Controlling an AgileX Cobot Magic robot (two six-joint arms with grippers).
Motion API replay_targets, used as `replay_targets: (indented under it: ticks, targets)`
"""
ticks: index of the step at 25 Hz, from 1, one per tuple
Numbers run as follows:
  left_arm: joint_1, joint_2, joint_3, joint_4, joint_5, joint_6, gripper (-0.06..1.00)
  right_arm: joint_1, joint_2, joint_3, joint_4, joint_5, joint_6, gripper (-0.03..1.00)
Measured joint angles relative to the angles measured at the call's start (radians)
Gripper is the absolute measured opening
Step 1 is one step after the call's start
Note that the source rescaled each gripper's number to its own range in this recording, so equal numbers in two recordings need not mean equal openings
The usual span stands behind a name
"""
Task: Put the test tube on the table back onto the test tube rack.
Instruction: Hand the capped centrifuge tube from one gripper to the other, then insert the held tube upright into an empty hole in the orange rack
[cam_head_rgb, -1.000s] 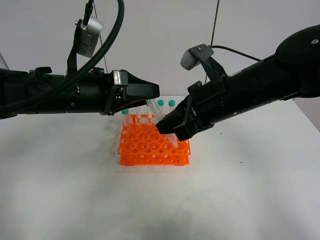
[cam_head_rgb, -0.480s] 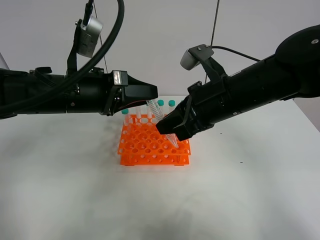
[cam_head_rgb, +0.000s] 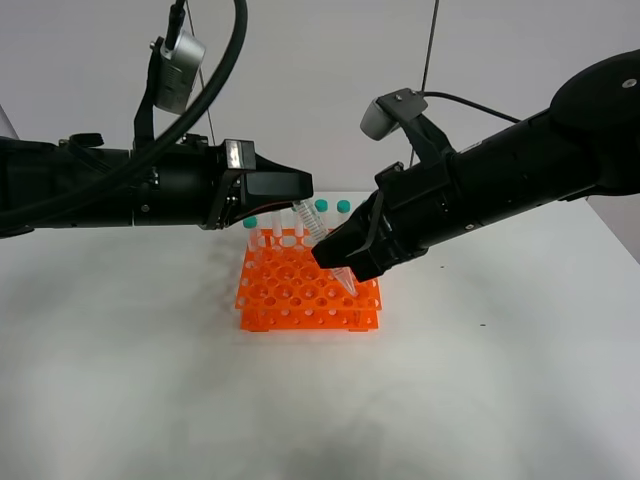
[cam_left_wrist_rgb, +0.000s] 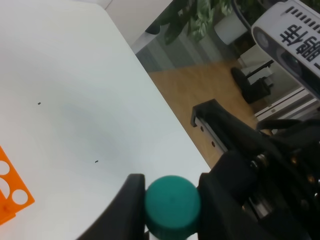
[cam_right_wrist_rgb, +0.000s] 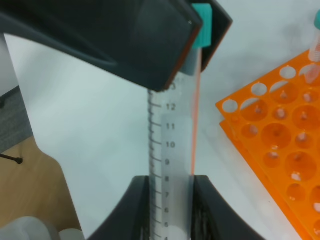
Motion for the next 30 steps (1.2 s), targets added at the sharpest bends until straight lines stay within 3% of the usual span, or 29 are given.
replay_targets:
  ticks: [1,4,7,12,20,25,30]
  targets:
    - [0.000,0.000,0.000,0.000,-0.002,0.000,0.00,0.000,0.000,0.000,0.000,-0.006,0.000,0.21]
    - [0.000,0.000,0.000,0.000,-0.002,0.000,0.00,0.000,0.000,0.000,0.001,-0.016,0.000,0.75]
    - [0.000,0.000,0.000,0.000,-0.002,0.000,0.00,0.000,0.000,0.000,0.001,-0.017,0.000,0.95]
    - [0.000,0.000,0.000,0.000,-0.002,0.000,0.00,0.000,0.000,-0.079,-0.079,0.088,0.099,1.00]
    - [0.000,0.000,0.000,0.000,-0.002,0.000,0.00,0.000,0.000,-0.359,-0.544,0.397,0.532,1.00]
    - [0.000,0.000,0.000,0.000,-0.002,0.000,0.00,-0.025,0.002,-0.433,-0.756,0.418,0.710,1.00]
    - [0.000,0.000,0.000,0.000,-0.003,0.000,0.00,-0.161,0.056,-0.435,-0.853,0.425,0.813,1.00]
